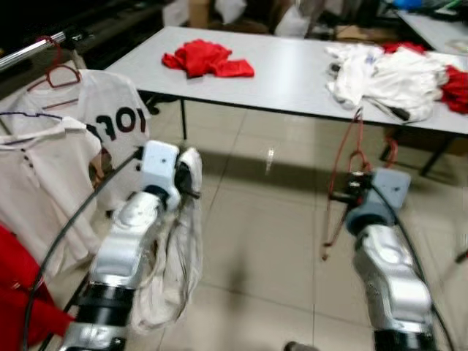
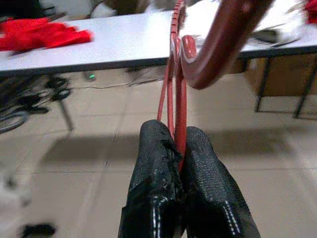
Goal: Hang hanger
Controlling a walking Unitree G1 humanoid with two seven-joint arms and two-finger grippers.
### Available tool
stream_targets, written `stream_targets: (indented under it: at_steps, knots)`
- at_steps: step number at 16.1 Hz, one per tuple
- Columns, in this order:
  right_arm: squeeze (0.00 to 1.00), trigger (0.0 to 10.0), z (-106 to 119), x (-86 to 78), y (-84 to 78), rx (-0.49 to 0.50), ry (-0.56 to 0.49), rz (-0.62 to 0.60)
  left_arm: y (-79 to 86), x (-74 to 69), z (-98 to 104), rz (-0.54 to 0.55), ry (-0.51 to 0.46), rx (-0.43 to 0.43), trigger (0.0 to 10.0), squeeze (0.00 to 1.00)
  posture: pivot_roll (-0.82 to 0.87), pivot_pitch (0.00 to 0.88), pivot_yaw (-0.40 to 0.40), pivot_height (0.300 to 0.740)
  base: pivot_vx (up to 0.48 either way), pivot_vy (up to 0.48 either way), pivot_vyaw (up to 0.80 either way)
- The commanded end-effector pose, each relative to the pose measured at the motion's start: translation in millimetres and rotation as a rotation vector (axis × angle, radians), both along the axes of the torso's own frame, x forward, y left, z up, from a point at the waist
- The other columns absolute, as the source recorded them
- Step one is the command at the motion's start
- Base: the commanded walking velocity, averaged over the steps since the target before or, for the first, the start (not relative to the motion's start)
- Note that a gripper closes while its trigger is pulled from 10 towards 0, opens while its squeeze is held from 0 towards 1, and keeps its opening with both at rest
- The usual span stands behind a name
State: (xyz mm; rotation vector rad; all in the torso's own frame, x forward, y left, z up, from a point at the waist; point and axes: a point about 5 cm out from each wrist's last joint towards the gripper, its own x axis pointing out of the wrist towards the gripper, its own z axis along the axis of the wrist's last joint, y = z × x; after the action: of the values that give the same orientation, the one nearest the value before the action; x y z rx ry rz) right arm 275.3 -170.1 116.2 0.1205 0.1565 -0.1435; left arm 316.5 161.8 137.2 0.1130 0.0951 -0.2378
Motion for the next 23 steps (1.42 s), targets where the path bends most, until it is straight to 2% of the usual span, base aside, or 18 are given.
stream_targets:
  at_steps: [1, 3, 5, 6, 8, 9, 10, 12, 15, 23]
  knots:
    - [0.00, 10.0, 3.9, 1.8, -1.8, -0.012, -0.004, -0.022, -5.1, 2.8, 13.3, -0.013, -0.058, -0.023, 10.0, 0.00, -0.06, 0.000, 0.021, 0.740, 0.000, 0.356, 0.00]
    - [0.00, 10.0, 5.9, 3.6, -2.3, -0.082, -0.016, -0.018, -6.7, 2.8, 13.8, -0.008, -0.056, -0.042, 10.0, 0.00, -0.06, 0.000, 0.022, 0.740, 0.000, 0.000, 0.00]
    - [0.00, 10.0, 14.8, 8.8, -4.9, -0.196, -0.097, -0.066, -10.0, 2.9, 15.2, -0.031, -0.062, -0.028, 10.0, 0.00, -0.06, 0.000, 0.023, 0.740, 0.000, 0.000, 0.00]
    - [0.00, 10.0, 17.6, 11.4, -3.9, -0.208, -0.116, -0.046, -9.3, 3.5, 15.7, -0.024, -0.071, -0.052, 10.0, 0.00, -0.07, 0.000, 0.022, 0.740, 0.000, 0.000, 0.00]
    - [0.00, 10.0, 23.9, 9.1, 7.2, -0.029, -0.152, 0.122, -7.8, 3.7, 17.9, -0.027, -0.078, -0.074, 10.0, 0.00, -0.06, 0.000, 0.021, 0.740, 0.131, 0.000, 0.00]
    - [0.00, 10.0, 24.7, 7.9, 8.3, 0.011, -0.155, 0.132, -7.8, 3.4, 17.9, -0.029, -0.078, -0.074, 10.0, 0.00, -0.06, 0.000, 0.019, 0.740, 0.274, 0.000, 0.00]
    - [0.00, 10.0, 21.0, 9.7, 9.3, -0.056, -0.114, 0.146, -8.3, 3.2, 17.6, -0.030, -0.078, -0.073, 10.0, 0.00, -0.06, 0.000, 0.018, 0.740, 0.281, 0.000, 0.00]
    - [0.00, 10.0, 19.9, 11.5, 9.6, -0.078, -0.111, 0.143, -8.8, 3.2, 17.9, -0.030, -0.079, -0.073, 10.0, 0.00, -0.06, 0.000, 0.016, 0.740, 0.285, 0.000, 0.40]
    - [0.00, 10.0, 23.2, 13.2, 8.7, 0.014, -0.130, 0.142, -8.6, 3.7, 18.7, -0.027, -0.083, -0.075, 10.0, 0.00, -0.06, 0.000, 0.015, 0.740, 0.282, 0.000, 0.53]
    - [0.00, 10.0, 25.6, 16.1, 7.5, -0.042, -0.137, 0.164, -8.2, 5.0, 19.2, -0.027, -0.084, -0.069, 10.0, 0.00, -0.07, 0.000, 0.015, 0.740, 0.285, 0.000, 0.00]
